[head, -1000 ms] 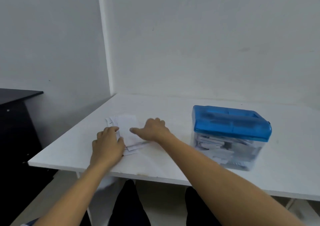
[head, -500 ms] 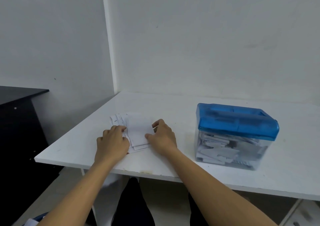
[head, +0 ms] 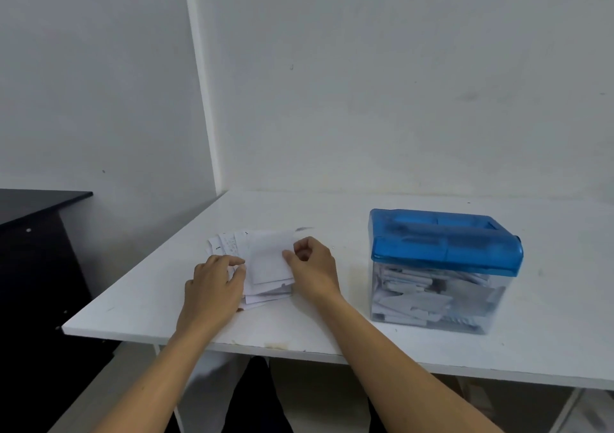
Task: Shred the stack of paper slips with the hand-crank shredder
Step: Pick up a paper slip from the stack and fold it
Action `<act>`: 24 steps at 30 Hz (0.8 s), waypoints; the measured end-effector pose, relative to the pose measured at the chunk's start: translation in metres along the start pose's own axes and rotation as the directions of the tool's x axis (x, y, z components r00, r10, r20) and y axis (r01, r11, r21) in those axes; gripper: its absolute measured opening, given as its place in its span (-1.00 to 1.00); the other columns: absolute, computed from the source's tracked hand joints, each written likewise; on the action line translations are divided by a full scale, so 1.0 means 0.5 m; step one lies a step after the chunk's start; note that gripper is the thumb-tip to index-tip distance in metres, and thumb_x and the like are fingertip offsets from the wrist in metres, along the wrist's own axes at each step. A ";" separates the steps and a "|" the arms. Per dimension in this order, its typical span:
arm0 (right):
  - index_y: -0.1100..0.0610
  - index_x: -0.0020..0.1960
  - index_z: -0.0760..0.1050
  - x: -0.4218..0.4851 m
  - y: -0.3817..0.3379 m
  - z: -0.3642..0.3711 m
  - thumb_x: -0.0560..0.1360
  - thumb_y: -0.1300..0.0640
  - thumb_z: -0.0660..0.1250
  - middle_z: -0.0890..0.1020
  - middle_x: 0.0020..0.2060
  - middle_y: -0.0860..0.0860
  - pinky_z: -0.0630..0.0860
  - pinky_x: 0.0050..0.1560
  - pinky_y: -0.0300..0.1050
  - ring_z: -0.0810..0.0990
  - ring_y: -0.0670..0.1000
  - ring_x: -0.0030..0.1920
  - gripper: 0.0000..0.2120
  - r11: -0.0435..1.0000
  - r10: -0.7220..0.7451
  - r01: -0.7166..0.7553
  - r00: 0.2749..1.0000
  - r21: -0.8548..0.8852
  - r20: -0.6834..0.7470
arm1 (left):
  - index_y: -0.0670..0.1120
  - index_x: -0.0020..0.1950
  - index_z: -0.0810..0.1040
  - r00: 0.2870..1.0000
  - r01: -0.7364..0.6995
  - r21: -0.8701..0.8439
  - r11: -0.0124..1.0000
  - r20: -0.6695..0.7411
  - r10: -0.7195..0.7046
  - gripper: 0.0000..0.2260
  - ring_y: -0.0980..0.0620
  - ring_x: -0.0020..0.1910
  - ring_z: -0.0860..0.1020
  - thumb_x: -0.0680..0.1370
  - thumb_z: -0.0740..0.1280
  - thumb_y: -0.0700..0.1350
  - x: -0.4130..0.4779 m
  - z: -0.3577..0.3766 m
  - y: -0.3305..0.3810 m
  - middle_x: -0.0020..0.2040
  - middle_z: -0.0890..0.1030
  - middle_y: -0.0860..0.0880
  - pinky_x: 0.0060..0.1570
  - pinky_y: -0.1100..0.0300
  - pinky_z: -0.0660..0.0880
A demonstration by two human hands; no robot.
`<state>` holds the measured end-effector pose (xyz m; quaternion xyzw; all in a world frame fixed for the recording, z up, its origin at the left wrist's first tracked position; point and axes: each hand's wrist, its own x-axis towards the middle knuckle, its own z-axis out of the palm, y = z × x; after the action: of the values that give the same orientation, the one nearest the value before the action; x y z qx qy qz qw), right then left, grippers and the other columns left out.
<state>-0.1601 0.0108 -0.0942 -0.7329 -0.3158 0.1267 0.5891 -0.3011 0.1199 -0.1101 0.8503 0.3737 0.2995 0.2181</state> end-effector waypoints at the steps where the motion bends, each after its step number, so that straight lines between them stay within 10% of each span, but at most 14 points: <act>1: 0.04 -0.03 0.48 -0.001 -0.002 -0.001 0.58 0.04 0.37 0.61 -0.11 -0.04 0.42 -0.19 -0.33 0.58 -0.06 -0.09 -0.90 0.999 -0.006 0.006 1.000 0.039 -0.006 | 0.01 0.21 0.57 1.000 0.011 -0.021 1.000 -0.012 -0.012 -0.75 -0.04 0.27 0.42 0.70 0.14 0.03 0.001 -0.001 0.004 0.29 0.53 0.03 0.25 -0.03 0.28; 9: 0.07 0.20 0.45 -0.005 -0.033 -0.004 0.62 0.07 0.31 0.62 0.09 0.02 0.54 0.00 -0.23 0.62 0.02 0.09 -0.81 0.978 -0.090 0.068 0.990 0.196 0.104 | -0.06 -0.16 0.66 0.998 0.064 -0.455 0.888 0.040 -0.051 -0.77 0.02 -0.21 0.56 0.60 0.38 0.04 0.011 -0.061 0.072 -0.25 0.64 -0.02 -0.20 0.21 0.43; 19: 0.12 0.43 0.28 -0.023 -0.223 -0.089 0.64 0.24 0.12 0.50 0.19 0.00 0.54 0.02 -0.19 0.52 -0.03 0.08 -0.64 0.937 -0.322 0.314 0.946 0.151 0.035 | 0.03 0.08 0.58 0.999 -0.030 -0.751 0.660 -0.008 0.037 -0.81 -0.03 0.12 0.61 0.71 0.17 -0.07 0.039 -0.126 0.229 0.12 0.63 -0.04 -0.04 0.15 0.59; 24: 0.10 0.24 0.41 -0.030 -0.269 -0.197 0.58 0.22 0.24 0.58 0.00 -0.06 0.55 -0.08 -0.15 0.58 -0.04 -0.02 -0.76 0.930 -0.338 0.346 0.938 0.125 -0.082 | 0.03 0.29 0.49 0.980 -0.177 -0.726 0.664 -0.064 0.191 -0.78 0.06 0.12 0.59 0.72 0.11 -0.09 0.038 -0.129 0.352 0.15 0.59 0.04 0.04 0.09 0.63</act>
<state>-0.1586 -0.0614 0.0568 -0.6276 -0.4115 0.0219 0.6605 -0.2452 0.0340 0.0481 0.7293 0.1345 0.4362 0.5097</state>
